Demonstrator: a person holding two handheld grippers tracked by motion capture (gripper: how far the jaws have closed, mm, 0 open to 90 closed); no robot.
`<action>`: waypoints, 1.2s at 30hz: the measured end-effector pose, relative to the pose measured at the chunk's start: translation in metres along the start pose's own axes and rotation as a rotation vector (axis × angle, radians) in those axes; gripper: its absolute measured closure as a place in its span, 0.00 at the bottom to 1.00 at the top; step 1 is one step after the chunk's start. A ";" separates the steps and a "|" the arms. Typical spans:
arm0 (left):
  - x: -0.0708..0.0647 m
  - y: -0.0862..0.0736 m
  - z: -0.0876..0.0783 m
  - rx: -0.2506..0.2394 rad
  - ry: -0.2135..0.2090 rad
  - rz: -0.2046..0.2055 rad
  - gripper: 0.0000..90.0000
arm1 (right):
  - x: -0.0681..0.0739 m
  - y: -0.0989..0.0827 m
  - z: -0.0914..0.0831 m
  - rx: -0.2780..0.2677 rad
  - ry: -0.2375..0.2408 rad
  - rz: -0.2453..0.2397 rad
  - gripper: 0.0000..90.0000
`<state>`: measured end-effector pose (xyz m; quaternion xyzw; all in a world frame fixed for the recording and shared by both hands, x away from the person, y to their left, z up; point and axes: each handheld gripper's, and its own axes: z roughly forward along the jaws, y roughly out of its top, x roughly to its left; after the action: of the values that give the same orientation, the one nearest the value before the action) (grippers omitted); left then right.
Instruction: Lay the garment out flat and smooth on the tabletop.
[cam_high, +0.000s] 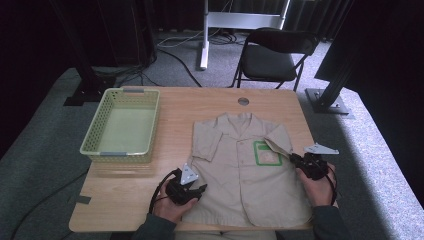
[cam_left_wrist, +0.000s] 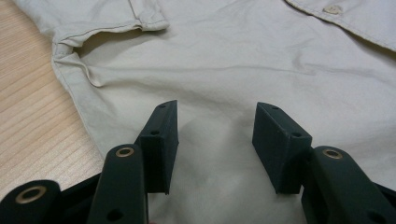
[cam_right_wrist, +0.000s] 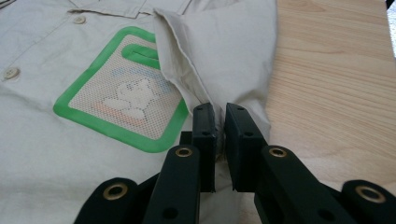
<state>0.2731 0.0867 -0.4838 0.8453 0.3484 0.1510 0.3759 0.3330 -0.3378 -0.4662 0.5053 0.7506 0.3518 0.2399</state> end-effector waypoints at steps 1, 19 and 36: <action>0.000 0.000 0.000 0.002 0.001 0.001 0.57 | -0.001 0.000 -0.001 -0.002 -0.001 0.006 0.91; -0.001 0.000 0.000 0.003 0.005 0.006 0.55 | -0.012 -0.007 -0.008 -0.019 -0.024 0.041 0.91; -0.001 0.000 0.000 0.003 0.003 0.004 0.55 | -0.022 -0.014 -0.009 -0.026 -0.038 0.078 0.91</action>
<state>0.2731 0.0859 -0.4838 0.8464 0.3475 0.1524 0.3737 0.3267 -0.3638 -0.4712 0.5378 0.7209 0.3607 0.2469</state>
